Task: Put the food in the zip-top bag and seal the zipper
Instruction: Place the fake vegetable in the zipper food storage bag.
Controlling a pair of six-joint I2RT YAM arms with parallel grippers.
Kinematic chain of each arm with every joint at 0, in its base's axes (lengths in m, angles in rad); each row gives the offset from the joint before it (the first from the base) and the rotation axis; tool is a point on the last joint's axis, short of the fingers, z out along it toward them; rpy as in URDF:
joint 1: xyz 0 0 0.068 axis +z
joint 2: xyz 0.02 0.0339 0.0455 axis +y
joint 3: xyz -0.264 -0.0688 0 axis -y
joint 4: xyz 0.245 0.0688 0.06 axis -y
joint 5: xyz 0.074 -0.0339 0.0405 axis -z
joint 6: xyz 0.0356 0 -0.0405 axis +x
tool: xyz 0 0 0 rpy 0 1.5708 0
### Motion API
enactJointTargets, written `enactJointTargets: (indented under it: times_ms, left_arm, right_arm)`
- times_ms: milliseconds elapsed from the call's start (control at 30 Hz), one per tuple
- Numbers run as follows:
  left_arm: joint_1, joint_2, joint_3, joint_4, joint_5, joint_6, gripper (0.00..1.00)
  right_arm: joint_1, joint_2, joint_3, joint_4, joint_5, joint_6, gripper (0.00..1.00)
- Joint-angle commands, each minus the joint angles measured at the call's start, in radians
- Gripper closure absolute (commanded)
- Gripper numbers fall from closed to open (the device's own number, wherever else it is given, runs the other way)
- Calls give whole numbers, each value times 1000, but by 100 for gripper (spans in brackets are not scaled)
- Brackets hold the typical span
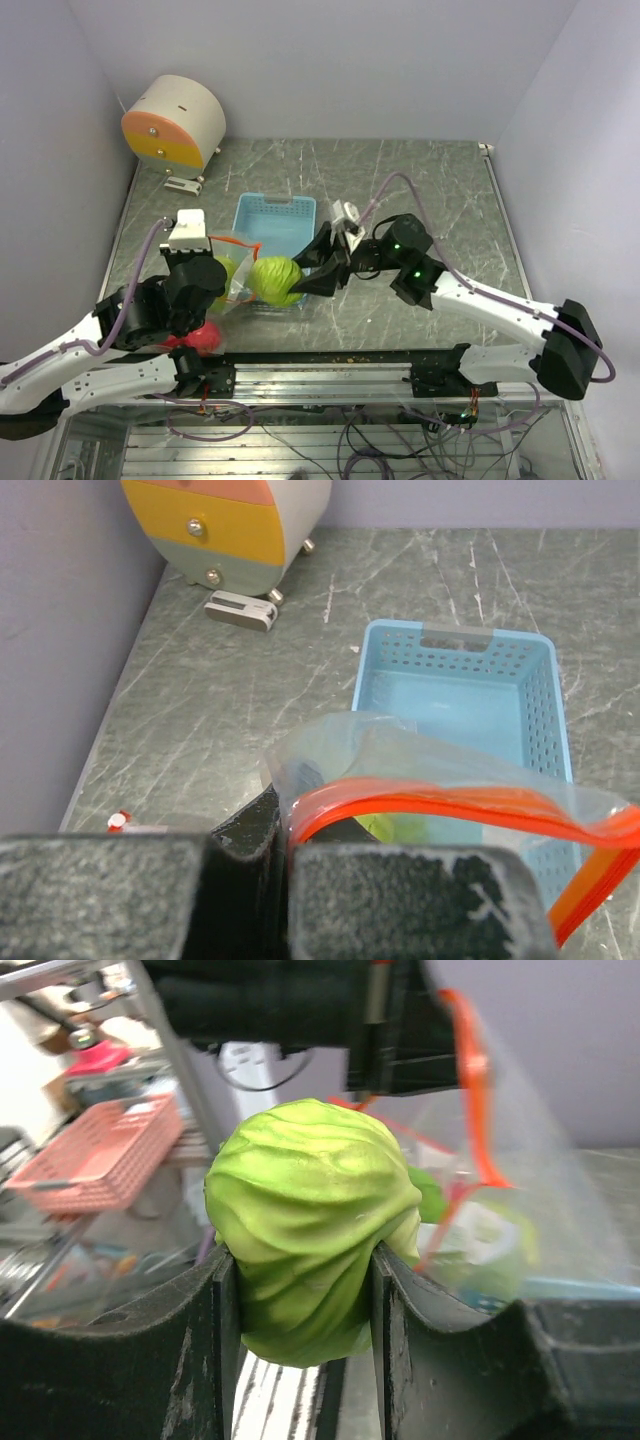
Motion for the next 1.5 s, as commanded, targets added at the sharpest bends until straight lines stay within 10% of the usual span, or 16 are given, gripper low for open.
enactJointTargets:
  times_ms: [0,333,1167,1467]
  left_arm:
    - [1,16,-4,84,51,29,93]
    - [1,8,-24,155,176,38,93]
    - [1,-51,-39,226,359,51,93]
    - [1,-7,-50,285,391,65,93]
  right_arm:
    - [65,53,-16,198,-212,72,74]
    - [122,195,32,330,17,127,73]
    - [170,379,242,-36,839,-59,76]
    - [297,502,397,-129,1021,-121,51]
